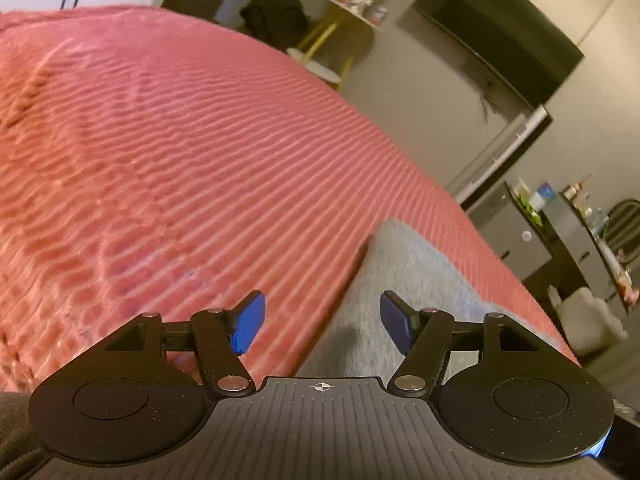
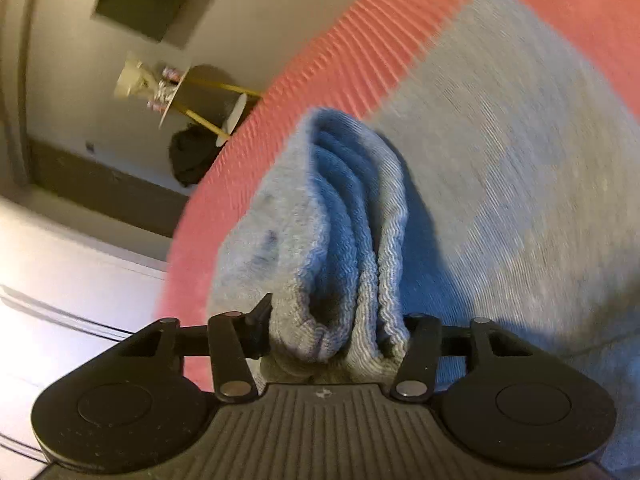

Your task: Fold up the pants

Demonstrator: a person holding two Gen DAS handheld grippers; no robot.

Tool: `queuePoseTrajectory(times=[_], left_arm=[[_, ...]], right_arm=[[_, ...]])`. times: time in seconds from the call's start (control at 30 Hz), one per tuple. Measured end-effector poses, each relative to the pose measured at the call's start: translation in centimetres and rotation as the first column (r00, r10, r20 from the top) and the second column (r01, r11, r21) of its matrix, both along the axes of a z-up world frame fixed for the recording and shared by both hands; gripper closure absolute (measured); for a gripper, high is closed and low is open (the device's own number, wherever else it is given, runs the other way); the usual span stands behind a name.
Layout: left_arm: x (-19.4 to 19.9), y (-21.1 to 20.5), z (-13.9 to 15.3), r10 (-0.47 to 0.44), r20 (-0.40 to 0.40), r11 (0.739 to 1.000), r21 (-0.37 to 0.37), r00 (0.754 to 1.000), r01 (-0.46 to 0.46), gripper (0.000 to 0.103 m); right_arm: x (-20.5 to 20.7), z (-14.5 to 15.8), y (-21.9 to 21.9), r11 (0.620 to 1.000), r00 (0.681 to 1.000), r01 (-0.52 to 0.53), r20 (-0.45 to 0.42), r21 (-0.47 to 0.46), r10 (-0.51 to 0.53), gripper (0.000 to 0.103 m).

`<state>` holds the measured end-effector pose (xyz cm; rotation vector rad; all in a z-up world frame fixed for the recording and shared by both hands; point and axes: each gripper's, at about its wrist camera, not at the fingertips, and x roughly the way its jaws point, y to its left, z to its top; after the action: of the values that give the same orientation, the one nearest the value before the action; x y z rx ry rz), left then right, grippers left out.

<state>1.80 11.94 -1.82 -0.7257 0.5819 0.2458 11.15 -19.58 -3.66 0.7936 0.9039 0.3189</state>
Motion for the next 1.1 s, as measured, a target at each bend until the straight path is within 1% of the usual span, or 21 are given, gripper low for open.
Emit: queuePoseTrajectory(times=[0.03,0.07,0.2,0.27,0.33,0.43,0.5,0.6,0.67,0.7,0.73,0.77,0.83,0.9,0.97,1.03,1.07,1.1], left_arm=[[0.1,0.0,0.0,0.0,-0.008,1.0,-0.002,1.0,0.0,0.034],[0.2,0.0,0.0,-0.004,-0.014,1.0,-0.001,1.0,0.004,0.034],[0.3,-0.6,0.1,-0.041,-0.03,0.999,0.028,0.999,0.042,0.03],[0.8,-1.0,-0.1,-0.069,-0.058,0.997,0.04,0.996,0.072,0.029],[1.1,-1.3,-0.3,-0.095,-0.075,0.994,0.042,0.993,0.099,0.029],[1.3,-1.6,-0.3,-0.117,-0.074,0.991,0.05,0.99,0.121,0.029],[1.4,-1.7,-0.4,-0.157,-0.071,0.987,0.018,0.985,0.159,0.028],[1.8,-2.0,-1.0,-0.244,-0.099,0.97,-0.042,0.965,0.241,0.028],[1.7,-2.6,-0.8,-0.279,-0.1,0.96,-0.03,0.955,0.278,0.028],[1.6,-2.9,-0.7,-0.294,-0.094,0.956,-0.014,0.951,0.294,0.028],[1.5,-3.2,-0.5,-0.314,-0.088,0.949,0.003,0.945,0.315,0.027],[1.4,-3.5,-0.5,-0.328,-0.085,0.944,0.014,0.941,0.33,0.027],[1.6,-4.1,-0.5,-0.356,-0.093,0.932,0.031,0.93,0.36,0.027],[1.8,-4.6,-0.5,-0.389,-0.106,0.918,0.041,0.915,0.395,0.027],[1.7,-5.2,-0.5,-0.418,-0.111,0.903,0.057,0.902,0.426,0.027],[1.3,-5.8,-0.1,-0.429,-0.116,0.893,0.096,0.896,0.44,0.026],[1.0,-6.1,0.1,-0.433,-0.112,0.889,0.111,0.894,0.444,0.026],[0.6,-6.3,0.4,-0.441,-0.105,0.884,0.123,0.891,0.452,0.025]], right_arm=[[-0.3,0.9,0.6,0.999,0.999,-0.007,0.037,-0.037,0.008,0.056],[-0.8,1.9,1.0,0.999,0.997,-0.011,0.079,-0.05,0.015,0.057],[-2.9,5.7,0.4,1.0,0.972,-0.009,0.236,-0.003,0.01,0.058],[-3.7,6.8,-0.6,1.0,0.96,0.001,0.278,-0.003,0.0,0.058],[-4.4,7.1,-2.3,1.0,0.956,0.028,0.293,-0.009,-0.024,0.058],[-5.1,5.9,-4.8,0.996,0.964,0.085,0.254,-0.018,-0.078,0.058],[-5.5,4.8,-5.6,0.995,0.972,0.1,0.217,-0.03,-0.091,0.057],[-4.9,3.0,-5.4,0.994,0.984,0.108,0.139,0.0,-0.107,0.057],[-4.2,2.3,-5.1,0.994,0.986,0.111,0.121,0.004,-0.11,0.055],[-3.7,1.8,-5.2,0.993,0.987,0.116,0.116,-0.006,-0.114,0.051],[-3.5,1.3,-5.3,0.992,0.987,0.124,0.102,-0.008,-0.122,0.046],[-3.0,0.6,-5.5,0.991,0.988,0.132,0.075,0.007,-0.132,0.043],[-3.0,-1.2,-6.1,0.988,0.99,0.143,0.003,0.057,-0.143,0.034],[-2.8,-2.9,-6.8,0.98,0.986,0.161,-0.067,0.12,-0.153,0.032],[-2.7,-3.5,-7.0,0.974,0.984,0.17,-0.075,0.151,-0.161,0.027],[-2.8,-3.7,-6.9,0.969,0.988,0.151,-0.063,0.197,-0.141,0.012],[-2.8,-3.8,-7.1,0.966,0.99,0.138,-0.053,0.221,-0.13,0.01],[-2.5,-3.7,-6.9,0.966,0.992,0.125,-0.047,0.225,-0.117,0.009]])
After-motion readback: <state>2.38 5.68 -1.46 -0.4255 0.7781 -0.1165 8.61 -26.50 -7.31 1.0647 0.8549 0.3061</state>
